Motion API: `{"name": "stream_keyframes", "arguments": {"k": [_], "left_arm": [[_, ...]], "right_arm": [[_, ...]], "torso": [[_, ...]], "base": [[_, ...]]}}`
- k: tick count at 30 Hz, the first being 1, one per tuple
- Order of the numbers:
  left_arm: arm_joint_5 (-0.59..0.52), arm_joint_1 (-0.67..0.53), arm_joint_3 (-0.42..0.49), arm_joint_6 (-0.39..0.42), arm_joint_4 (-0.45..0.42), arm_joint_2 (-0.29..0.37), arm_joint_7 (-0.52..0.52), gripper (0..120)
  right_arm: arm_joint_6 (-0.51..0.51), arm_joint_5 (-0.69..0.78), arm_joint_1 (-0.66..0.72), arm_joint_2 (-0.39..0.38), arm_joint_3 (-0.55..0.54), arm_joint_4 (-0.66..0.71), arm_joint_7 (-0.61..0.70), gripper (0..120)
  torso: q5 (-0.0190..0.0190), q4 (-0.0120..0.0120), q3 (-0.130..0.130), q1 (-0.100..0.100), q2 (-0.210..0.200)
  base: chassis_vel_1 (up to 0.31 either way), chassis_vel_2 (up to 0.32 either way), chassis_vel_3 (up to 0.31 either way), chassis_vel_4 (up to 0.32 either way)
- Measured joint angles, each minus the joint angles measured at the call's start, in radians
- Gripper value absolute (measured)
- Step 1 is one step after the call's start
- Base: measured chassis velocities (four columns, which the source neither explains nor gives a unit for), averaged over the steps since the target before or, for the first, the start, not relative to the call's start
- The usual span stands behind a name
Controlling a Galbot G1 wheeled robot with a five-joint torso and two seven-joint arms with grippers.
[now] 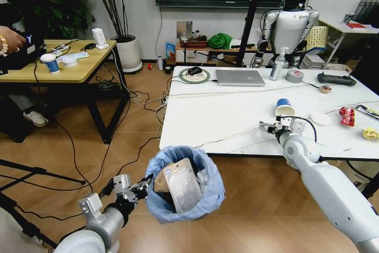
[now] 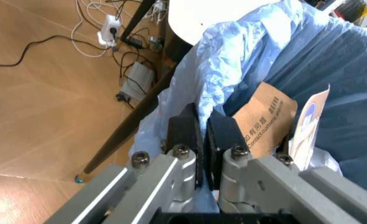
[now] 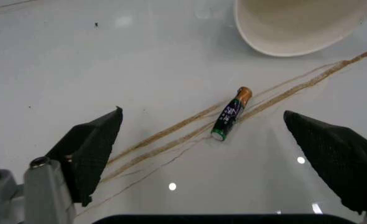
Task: Pick up the trash bin and place the trash from the table into it.
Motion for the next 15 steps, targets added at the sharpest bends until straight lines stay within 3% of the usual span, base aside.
{"name": "stream_keyframes", "arguments": {"k": [5, 8, 15], "left_arm": [[0.0, 0.0, -0.003, 0.0, 0.0, 0.0, 0.0, 0], [-0.001, 0.0, -0.003, 0.0, 0.0, 0.0, 0.0, 0], [0.0, 0.0, -0.003, 0.0, 0.0, -0.003, 0.0, 0]], "right_arm": [[0.001, -0.002, 0.004, 0.004, -0.001, -0.014, 0.003, 79], [0.001, -0.001, 0.001, 0.002, 0.001, -0.014, 0.004, 62], [0.002, -0.001, -0.003, -0.002, 0.002, -0.014, 0.004, 39]], "torso": [[0.0, 0.0, 0.0, 0.0, 0.0], [-0.0002, -0.0001, 0.0, 0.0, 0.0], [-0.0002, -0.0002, 0.0, 0.0, 0.0]], "base": [[0.0, 0.0, 0.0, 0.0], [0.0, 0.0, 0.0, 0.0], [0.0, 0.0, 0.0, 0.0]]}}
